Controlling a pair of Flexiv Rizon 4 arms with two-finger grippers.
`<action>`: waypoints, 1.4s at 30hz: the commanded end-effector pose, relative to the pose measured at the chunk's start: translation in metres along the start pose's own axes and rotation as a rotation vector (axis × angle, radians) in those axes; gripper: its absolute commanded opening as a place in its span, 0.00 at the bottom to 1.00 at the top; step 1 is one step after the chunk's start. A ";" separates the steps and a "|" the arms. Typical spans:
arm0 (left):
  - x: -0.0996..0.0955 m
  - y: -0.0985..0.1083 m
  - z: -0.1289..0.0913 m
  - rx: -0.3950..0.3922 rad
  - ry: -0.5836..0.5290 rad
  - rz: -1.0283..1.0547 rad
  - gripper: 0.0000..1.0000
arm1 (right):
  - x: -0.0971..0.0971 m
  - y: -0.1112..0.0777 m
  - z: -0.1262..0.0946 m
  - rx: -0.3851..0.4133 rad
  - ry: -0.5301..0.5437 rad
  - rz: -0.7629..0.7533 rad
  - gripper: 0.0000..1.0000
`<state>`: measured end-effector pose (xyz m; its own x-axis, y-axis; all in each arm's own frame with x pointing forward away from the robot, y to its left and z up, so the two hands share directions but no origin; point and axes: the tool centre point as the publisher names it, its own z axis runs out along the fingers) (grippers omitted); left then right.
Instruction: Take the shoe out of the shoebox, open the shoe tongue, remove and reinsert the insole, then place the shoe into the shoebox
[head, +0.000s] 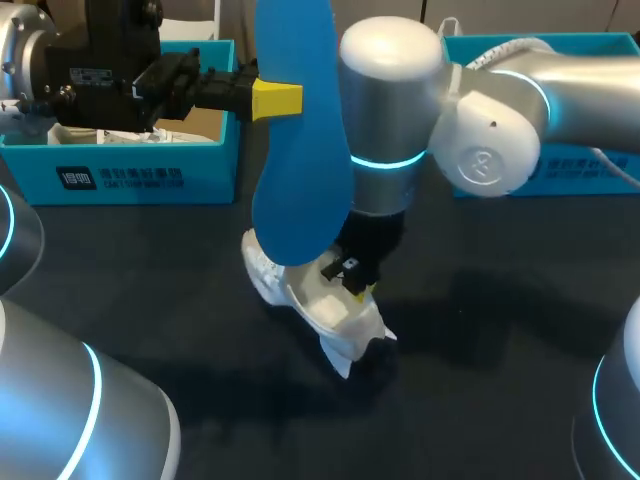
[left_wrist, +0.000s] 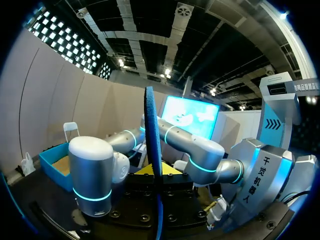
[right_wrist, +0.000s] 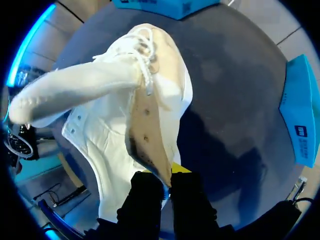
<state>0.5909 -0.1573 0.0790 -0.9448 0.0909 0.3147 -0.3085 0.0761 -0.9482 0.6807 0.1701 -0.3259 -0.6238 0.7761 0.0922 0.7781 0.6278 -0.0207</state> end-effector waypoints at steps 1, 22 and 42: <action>-0.001 -0.001 0.002 -0.001 0.001 0.000 0.00 | -0.002 -0.005 -0.001 -0.024 0.006 -0.001 0.00; -0.001 -0.001 0.002 -0.001 0.001 0.000 0.00 | -0.005 -0.006 0.019 -0.155 0.061 0.521 0.00; -0.001 -0.001 0.002 -0.001 0.001 0.000 0.00 | -0.030 -0.014 0.052 -0.110 0.150 0.580 0.00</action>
<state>0.5909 -0.1573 0.0790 -0.9448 0.0910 0.3147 -0.3085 0.0762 -0.9482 0.6823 0.1433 -0.3746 -0.0840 0.9735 0.2128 0.9963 0.0863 -0.0018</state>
